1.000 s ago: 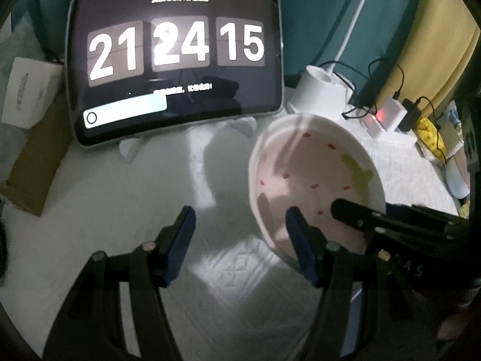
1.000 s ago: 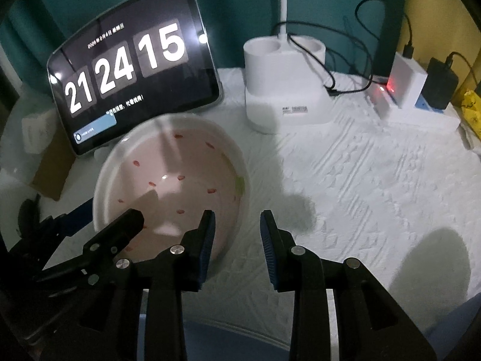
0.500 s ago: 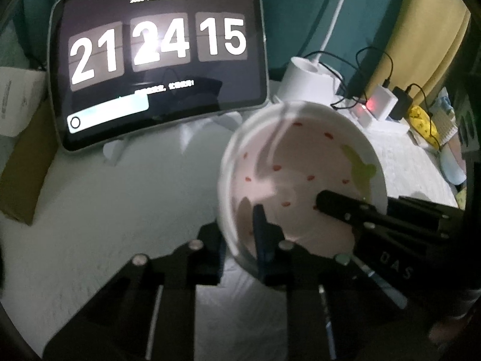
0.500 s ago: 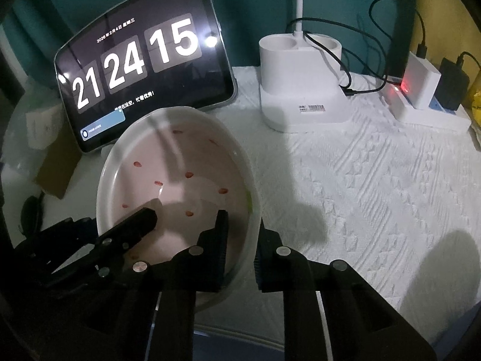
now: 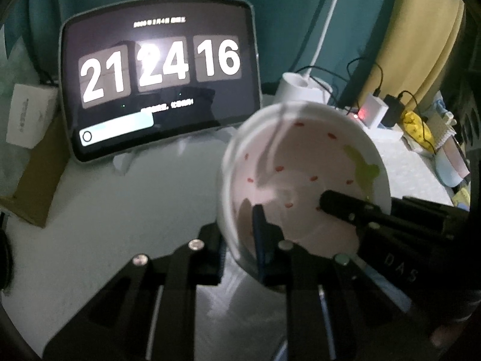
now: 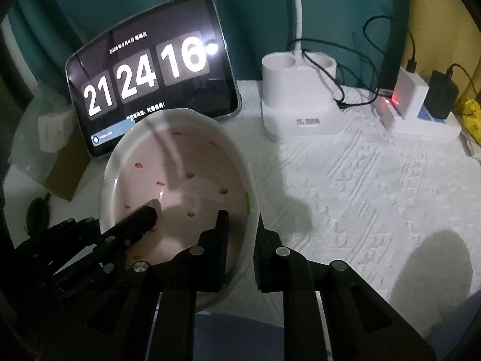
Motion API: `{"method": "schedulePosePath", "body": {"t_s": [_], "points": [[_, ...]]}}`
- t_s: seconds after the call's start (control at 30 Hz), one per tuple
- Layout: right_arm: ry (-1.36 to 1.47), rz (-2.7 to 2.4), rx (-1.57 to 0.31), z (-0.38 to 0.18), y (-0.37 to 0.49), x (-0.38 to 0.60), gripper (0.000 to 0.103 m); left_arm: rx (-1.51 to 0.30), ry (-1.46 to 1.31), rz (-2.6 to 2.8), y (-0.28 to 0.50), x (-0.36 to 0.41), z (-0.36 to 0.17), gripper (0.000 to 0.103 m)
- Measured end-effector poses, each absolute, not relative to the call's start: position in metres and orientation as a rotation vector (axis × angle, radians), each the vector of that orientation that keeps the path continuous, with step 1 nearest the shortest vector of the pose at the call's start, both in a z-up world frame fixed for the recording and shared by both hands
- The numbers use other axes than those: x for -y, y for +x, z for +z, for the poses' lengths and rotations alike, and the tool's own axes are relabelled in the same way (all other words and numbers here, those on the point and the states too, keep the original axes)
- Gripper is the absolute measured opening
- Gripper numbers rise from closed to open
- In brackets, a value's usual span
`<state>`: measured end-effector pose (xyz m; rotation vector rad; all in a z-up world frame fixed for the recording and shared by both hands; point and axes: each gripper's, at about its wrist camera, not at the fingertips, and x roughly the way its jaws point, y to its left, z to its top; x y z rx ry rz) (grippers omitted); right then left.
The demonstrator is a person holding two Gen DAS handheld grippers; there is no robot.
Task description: Organize plates and bowls
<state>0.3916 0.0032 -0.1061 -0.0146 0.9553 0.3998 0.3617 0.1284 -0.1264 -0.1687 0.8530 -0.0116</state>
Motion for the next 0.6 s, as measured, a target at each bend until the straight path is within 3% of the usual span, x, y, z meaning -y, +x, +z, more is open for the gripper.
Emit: {"method": "schedulePosePath", "body": {"t_s": [0.6], "points": [[0.001,0.390,-0.878,-0.071,0.357,0.020,0.016,-0.781,-0.155,-0.033,0.327,-0.107,-0.093,0.016]]}}
